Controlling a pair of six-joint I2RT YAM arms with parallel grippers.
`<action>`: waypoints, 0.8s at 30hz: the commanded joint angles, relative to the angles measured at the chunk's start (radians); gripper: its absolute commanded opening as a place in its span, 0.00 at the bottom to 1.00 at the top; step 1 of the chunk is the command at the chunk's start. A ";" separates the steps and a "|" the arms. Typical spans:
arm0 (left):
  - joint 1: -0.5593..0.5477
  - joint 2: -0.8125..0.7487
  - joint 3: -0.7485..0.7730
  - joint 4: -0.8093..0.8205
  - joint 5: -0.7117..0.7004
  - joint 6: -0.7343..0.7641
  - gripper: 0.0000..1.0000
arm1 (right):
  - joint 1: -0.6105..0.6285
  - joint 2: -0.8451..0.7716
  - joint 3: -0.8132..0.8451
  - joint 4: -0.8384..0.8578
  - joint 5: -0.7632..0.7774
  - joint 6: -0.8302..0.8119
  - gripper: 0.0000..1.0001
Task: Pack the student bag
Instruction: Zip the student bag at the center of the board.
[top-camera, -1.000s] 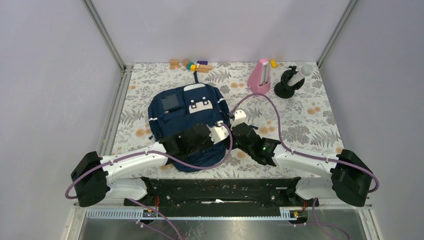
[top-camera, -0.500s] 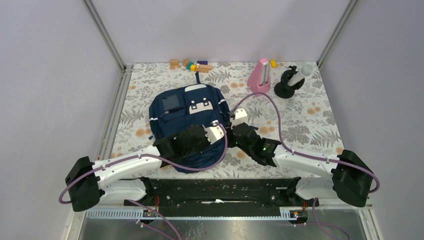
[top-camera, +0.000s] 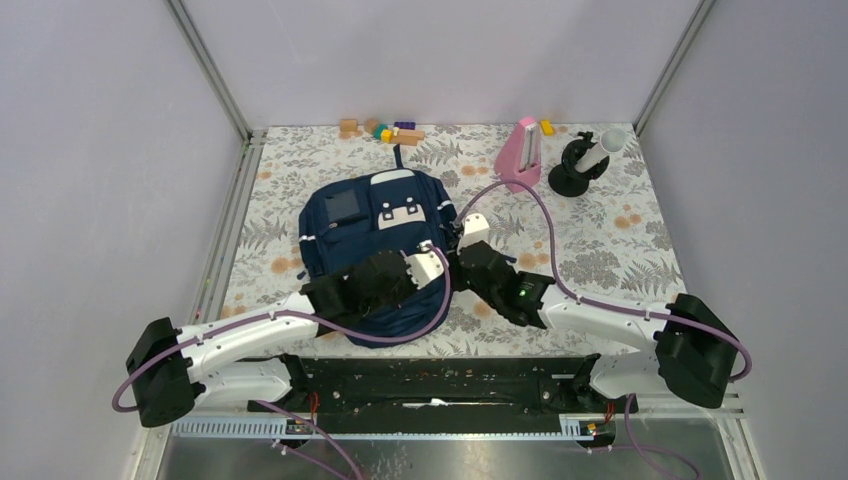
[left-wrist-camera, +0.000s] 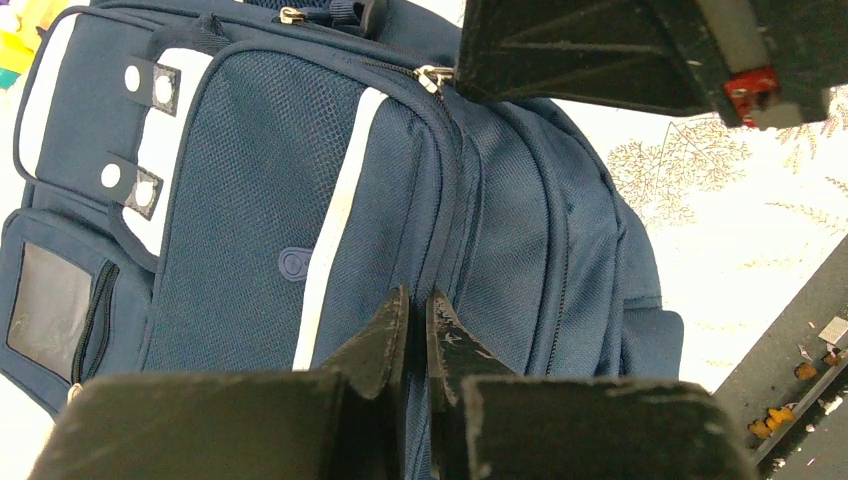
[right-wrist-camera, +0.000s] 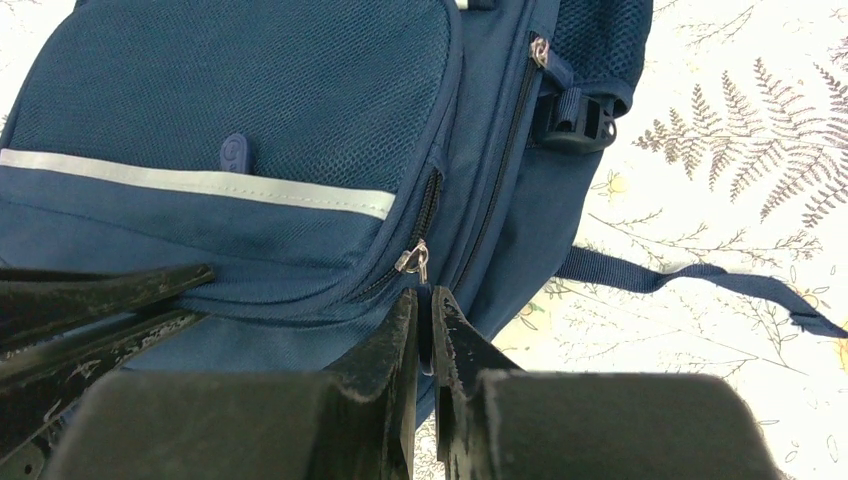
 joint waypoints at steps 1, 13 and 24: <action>-0.006 -0.045 0.002 -0.047 -0.022 -0.039 0.00 | -0.036 0.031 0.058 -0.033 0.082 -0.042 0.00; -0.006 -0.049 0.002 -0.039 -0.020 -0.042 0.00 | -0.081 0.131 0.145 -0.024 0.029 -0.062 0.00; -0.004 -0.037 0.010 -0.030 -0.026 -0.055 0.00 | -0.114 0.215 0.220 -0.014 -0.006 -0.089 0.00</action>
